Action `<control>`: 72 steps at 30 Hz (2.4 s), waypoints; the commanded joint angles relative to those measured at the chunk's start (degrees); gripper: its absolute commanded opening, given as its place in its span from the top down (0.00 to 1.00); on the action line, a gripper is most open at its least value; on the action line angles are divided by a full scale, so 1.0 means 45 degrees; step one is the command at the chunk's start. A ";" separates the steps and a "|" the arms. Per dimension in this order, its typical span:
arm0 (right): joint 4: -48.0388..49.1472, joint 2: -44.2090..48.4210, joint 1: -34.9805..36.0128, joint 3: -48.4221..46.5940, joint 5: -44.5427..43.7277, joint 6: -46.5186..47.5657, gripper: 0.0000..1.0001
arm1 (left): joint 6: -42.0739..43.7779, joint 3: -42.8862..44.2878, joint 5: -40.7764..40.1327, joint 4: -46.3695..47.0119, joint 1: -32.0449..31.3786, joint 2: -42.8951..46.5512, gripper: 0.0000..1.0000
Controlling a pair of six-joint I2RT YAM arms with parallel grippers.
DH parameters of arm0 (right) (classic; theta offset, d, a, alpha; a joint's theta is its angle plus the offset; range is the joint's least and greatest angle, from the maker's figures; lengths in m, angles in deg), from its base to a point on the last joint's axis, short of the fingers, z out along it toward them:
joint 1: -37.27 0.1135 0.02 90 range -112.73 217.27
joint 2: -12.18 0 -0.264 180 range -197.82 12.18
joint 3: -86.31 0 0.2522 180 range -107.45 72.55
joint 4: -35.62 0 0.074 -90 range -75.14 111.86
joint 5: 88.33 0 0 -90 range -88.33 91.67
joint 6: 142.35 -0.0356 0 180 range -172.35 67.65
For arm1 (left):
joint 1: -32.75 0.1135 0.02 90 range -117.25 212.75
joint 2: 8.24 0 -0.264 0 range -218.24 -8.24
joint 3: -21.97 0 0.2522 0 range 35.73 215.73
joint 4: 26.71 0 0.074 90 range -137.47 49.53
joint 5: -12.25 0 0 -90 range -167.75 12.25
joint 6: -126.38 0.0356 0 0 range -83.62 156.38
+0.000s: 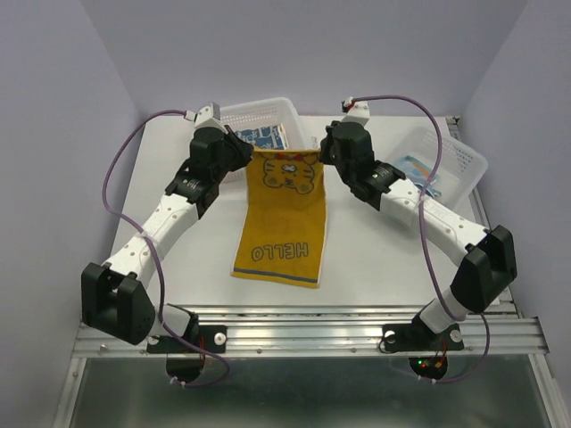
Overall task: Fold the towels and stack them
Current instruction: Flatten out the crumpled towel, then fold the towel
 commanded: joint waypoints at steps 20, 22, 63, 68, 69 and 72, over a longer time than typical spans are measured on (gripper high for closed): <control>0.0448 0.1860 -0.0417 0.5208 0.4475 -0.3890 0.99 | -0.0946 -0.4249 0.1260 0.1831 0.0289 0.2215 1.00; 0.0566 0.2134 -0.0319 0.5756 0.4729 -0.4067 0.99 | -0.1064 -0.5011 0.1103 0.1831 0.0289 0.2840 1.00; 0.0644 0.2623 0.3177 0.8981 0.4925 -0.6216 0.99 | -0.3818 -1.0852 0.2040 -0.0063 -0.0081 0.7139 1.00; 0.0644 0.2389 0.3216 0.9254 0.4906 -0.6392 0.89 | -0.3779 -1.1107 0.2450 -0.0453 -0.0179 0.6652 1.00; 0.0644 0.2388 0.3235 0.9351 0.5022 -0.6392 0.87 | -0.3740 -1.1126 0.2509 -0.0454 -0.0179 0.6574 1.00; 0.0780 0.2271 0.3255 0.9624 0.5354 -0.6431 0.86 | -0.3759 -1.1223 0.2918 -0.0922 -0.0257 0.6592 1.00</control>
